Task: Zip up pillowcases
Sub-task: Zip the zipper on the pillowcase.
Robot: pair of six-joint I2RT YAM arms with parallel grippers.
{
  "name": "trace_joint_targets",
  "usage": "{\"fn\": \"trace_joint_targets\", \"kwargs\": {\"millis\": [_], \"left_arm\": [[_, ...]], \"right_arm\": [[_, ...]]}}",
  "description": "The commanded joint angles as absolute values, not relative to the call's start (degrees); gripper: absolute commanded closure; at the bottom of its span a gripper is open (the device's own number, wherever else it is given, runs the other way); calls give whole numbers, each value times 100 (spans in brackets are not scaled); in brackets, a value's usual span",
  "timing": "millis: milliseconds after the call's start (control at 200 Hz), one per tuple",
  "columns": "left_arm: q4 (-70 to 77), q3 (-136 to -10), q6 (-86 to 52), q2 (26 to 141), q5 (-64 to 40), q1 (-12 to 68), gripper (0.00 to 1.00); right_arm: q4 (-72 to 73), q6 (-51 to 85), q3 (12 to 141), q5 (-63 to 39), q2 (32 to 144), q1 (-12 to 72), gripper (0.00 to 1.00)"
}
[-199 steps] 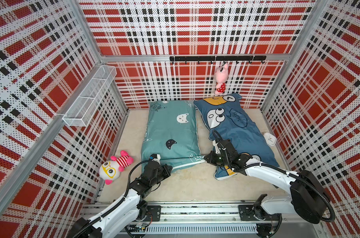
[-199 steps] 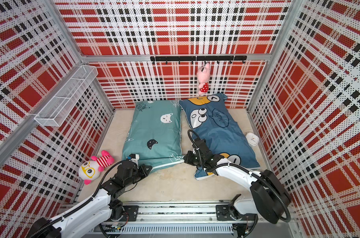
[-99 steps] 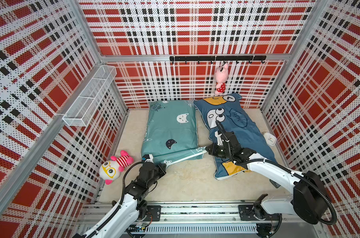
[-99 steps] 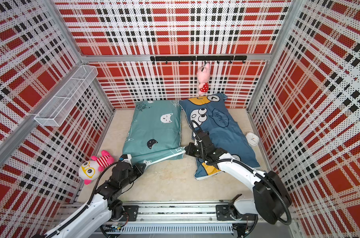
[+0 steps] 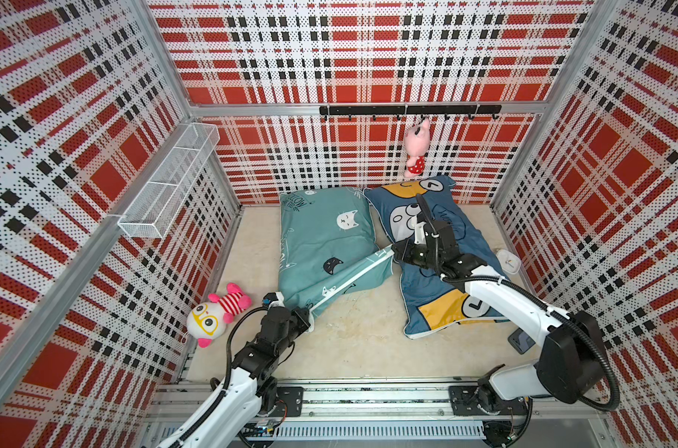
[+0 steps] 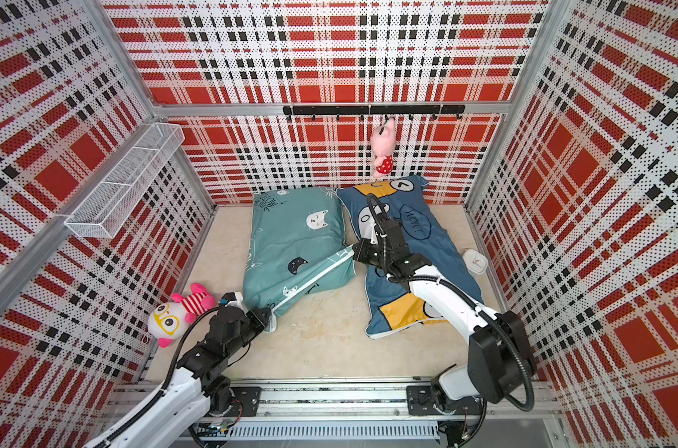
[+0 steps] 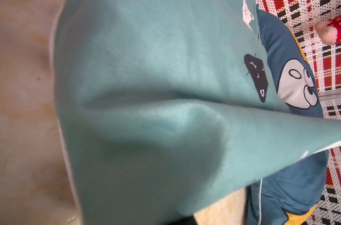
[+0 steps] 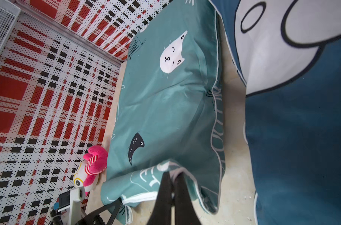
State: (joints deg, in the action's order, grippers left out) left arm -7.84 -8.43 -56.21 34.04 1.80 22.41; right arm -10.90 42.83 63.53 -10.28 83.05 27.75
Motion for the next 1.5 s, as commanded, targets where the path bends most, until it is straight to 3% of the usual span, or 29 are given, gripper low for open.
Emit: {"fn": "trace_joint_targets", "kwargs": {"millis": [0,361,902,1333,1363,1423,1498], "left_arm": [[-1081,-726,-5641,3366,397,2199,100],[-1230,-560,-6103,3015,138,2623,100],[-1937,-546,-7304,2959,761,4691,100],[-2244,-872,-7297,2878,989,4780,100],[-2212,-984,-7229,2920,1025,4732,92],[-2041,-1198,-7036,2998,993,4561,67],[-1787,-1456,-6640,3160,761,4114,54]], "right_arm": [[-906,3965,6804,-654,8464,2575,100],[-896,3662,7742,-505,8973,2377,100],[-888,3498,8165,-571,9246,2288,100],[-1028,3477,7778,-907,8913,2110,100],[-1114,3436,7686,-971,8836,2112,100],[-1370,3285,7526,-1007,8663,2110,72],[-1824,2990,7357,-888,8419,2098,44]]}}
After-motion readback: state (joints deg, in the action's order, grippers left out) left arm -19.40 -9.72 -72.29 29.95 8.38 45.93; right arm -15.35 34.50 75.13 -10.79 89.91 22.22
